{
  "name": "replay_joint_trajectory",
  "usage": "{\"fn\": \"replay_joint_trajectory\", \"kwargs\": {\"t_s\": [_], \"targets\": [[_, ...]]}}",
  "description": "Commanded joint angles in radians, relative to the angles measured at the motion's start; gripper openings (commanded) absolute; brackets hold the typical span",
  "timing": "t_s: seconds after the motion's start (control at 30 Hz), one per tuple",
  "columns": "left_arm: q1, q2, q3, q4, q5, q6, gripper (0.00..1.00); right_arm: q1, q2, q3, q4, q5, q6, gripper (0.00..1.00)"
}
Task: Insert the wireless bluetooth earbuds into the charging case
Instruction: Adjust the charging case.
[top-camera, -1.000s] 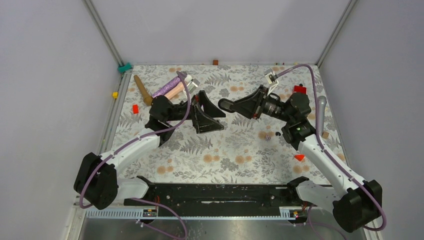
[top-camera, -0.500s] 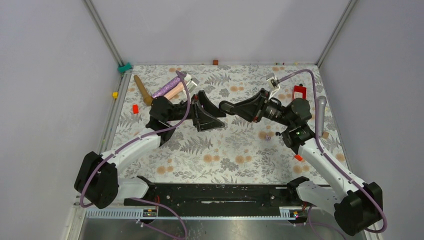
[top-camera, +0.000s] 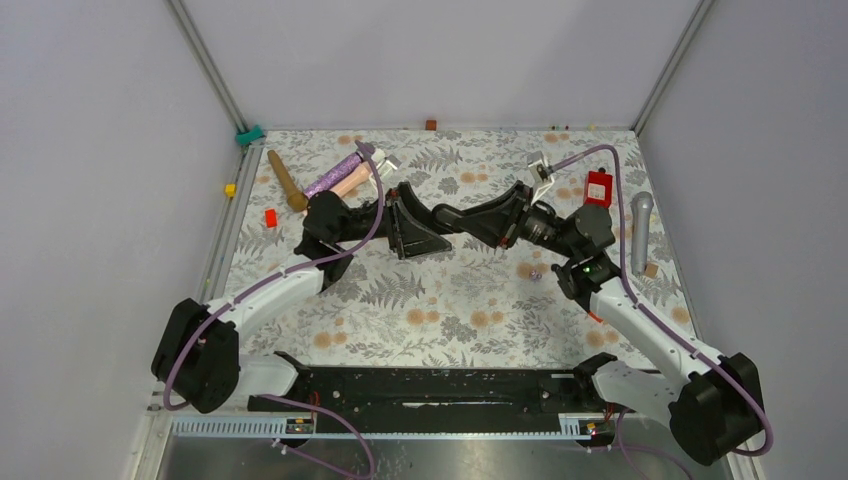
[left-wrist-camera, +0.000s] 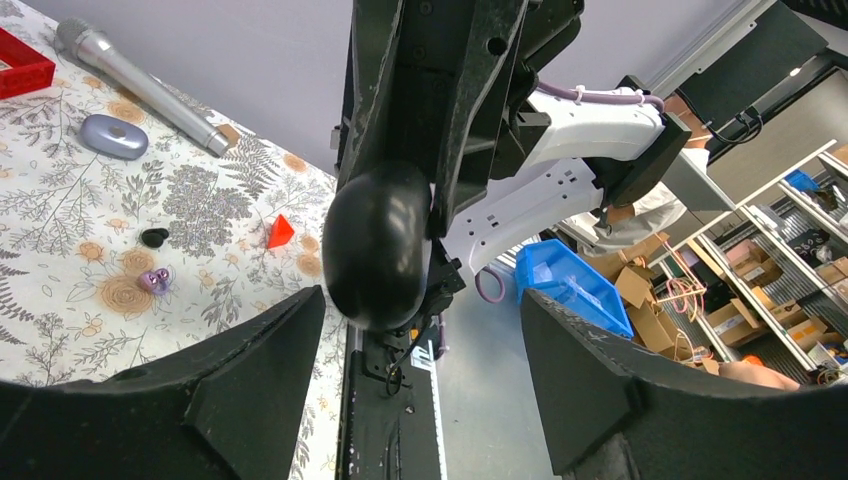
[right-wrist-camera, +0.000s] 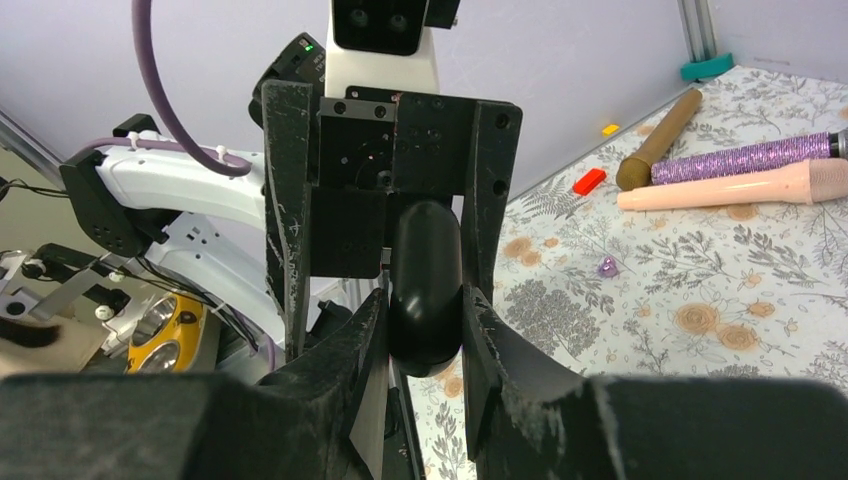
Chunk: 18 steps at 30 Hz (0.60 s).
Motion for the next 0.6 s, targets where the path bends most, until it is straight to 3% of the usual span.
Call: {"fn": "replay_joint_trajectory", "kwargs": {"t_s": [0.0,0.13,0.4,0.57], "targets": [[0.001,0.006,0.015,0.056,-0.025,-0.016,0.71,0.024,0.014,-0.011,0.076,0.042,-0.011,0.16],[0.002,0.005,0.019,0.061,-0.023,-0.019,0.53,0.026,0.023,-0.021,0.070,0.059,-0.026,0.16],[0.002,0.005,0.015,0.074,-0.025,-0.024,0.46,0.029,0.023,-0.025,0.069,0.052,-0.039,0.16],[0.004,0.004,0.012,0.073,-0.029,-0.021,0.49,0.029,0.016,-0.041,0.106,0.022,-0.032,0.15]]}}
